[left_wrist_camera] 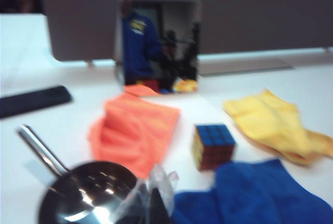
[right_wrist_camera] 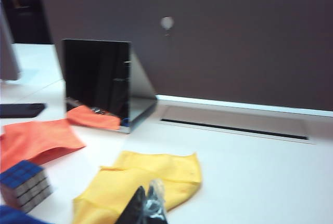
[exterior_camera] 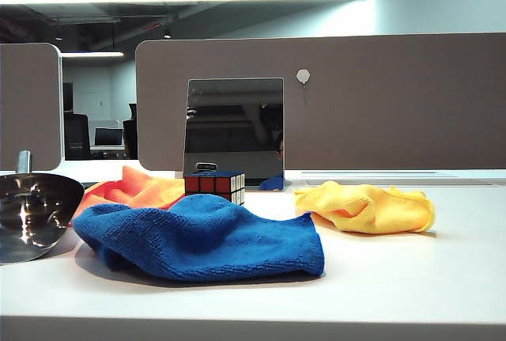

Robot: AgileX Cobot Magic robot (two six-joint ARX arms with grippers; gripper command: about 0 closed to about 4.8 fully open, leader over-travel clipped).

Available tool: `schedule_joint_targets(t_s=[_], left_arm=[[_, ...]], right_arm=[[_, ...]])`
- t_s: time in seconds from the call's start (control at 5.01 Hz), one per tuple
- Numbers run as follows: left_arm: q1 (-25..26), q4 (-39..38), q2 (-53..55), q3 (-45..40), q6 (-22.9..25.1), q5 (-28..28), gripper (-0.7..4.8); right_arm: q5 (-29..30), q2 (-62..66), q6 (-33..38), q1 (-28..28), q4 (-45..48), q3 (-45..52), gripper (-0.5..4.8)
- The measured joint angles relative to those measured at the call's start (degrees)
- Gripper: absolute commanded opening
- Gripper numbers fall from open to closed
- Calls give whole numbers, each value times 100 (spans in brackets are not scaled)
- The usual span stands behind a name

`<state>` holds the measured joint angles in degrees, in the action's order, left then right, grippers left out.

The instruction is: Pick up a rag that is the same color as the top surface of the Rubik's Cube and cover the cube with it.

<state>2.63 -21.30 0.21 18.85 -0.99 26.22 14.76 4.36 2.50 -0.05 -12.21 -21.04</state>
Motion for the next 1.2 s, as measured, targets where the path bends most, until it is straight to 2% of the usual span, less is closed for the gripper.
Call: schedule_joint_targets(t_s=[0.2, 0.4, 0.6, 0.8, 1.0, 1.2], left_arm=[[0, -339, 0, 92, -122, 688, -5], [0, -442, 0, 170, -127, 715, -6], [0, -608, -2, 824, -140, 826, -6], [0, -734, -4, 953, -140, 1067, -5], [0, -1259, -2, 960, -149, 1563, -5], [2, -1257, -2, 960, 142, 1298, -5]], right_arm=[[540, 153, -245, 0, -911, -586, -5], [699, 310, -396, 0, -1309, -887, -5], [1285, 1394, -476, 0, -2673, -2243, -5], [1554, 1576, -671, 0, -3014, -2514, -5], [2041, 1755, -876, 0, -3587, -2671, -5], [3499, 1779, -994, 4, -3379, -2669, -5]])
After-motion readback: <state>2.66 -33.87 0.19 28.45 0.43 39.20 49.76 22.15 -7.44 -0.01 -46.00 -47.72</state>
